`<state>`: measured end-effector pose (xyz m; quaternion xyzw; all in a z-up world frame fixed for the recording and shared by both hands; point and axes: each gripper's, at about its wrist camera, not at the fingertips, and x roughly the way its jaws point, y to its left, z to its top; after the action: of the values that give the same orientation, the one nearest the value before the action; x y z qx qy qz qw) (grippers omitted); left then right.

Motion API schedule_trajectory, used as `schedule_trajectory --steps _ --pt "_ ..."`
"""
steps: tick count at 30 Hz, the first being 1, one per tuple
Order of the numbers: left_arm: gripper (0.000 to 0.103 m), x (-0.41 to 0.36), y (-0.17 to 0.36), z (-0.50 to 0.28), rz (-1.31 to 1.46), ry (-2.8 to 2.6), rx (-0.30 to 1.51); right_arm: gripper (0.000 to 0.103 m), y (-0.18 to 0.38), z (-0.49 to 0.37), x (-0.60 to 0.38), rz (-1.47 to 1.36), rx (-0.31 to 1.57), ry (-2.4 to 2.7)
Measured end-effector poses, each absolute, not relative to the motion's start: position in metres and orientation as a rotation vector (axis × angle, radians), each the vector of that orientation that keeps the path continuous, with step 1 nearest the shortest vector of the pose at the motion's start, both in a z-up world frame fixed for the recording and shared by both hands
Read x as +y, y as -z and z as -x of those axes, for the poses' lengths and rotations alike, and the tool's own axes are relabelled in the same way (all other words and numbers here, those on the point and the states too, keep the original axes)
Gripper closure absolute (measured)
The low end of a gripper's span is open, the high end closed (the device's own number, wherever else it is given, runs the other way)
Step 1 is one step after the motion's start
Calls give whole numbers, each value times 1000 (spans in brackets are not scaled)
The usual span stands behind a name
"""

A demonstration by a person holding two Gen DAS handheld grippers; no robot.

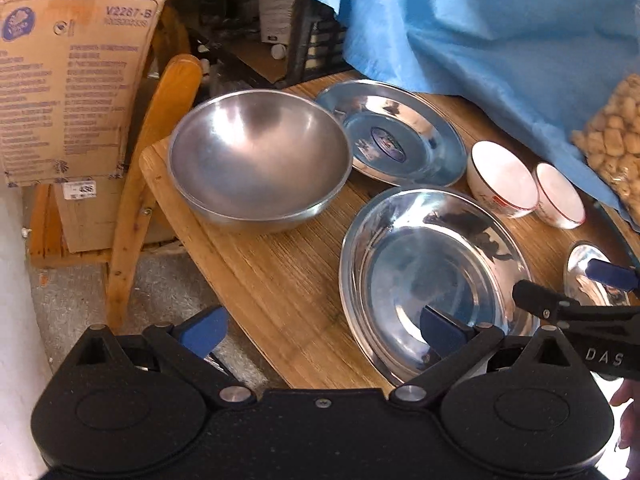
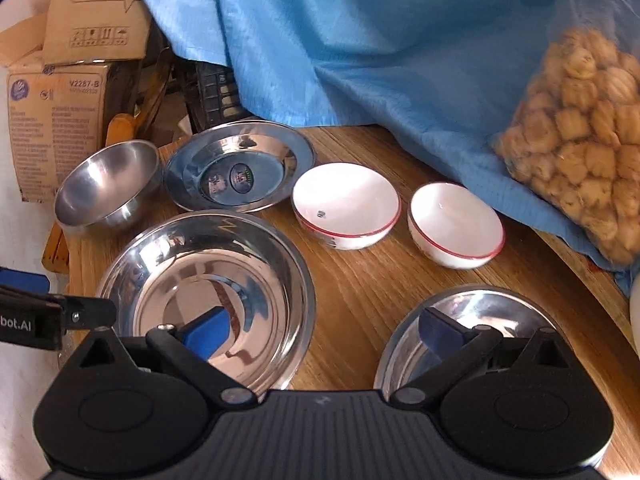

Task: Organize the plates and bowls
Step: 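Move both grippers to the large steel plate's rim and close them on it, then lift the large steel plate with both grippers and carry it toward the shelf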

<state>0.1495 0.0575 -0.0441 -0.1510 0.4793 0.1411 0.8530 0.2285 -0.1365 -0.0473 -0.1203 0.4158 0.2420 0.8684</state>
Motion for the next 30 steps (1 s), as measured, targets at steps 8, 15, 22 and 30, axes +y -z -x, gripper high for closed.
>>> schedule_trajectory --steps 8,15,22,30 --pt "2 50 47 -161 267 -306 1057 2 56 -233 -135 200 894 -526" --pt "14 47 43 -167 252 -290 1061 21 59 -237 -139 137 910 -550" --pt "26 39 43 -173 190 -230 1090 50 65 -241 -139 83 953 -531" --pt "65 38 43 -175 191 -175 1111 66 67 -240 -137 28 966 -515"
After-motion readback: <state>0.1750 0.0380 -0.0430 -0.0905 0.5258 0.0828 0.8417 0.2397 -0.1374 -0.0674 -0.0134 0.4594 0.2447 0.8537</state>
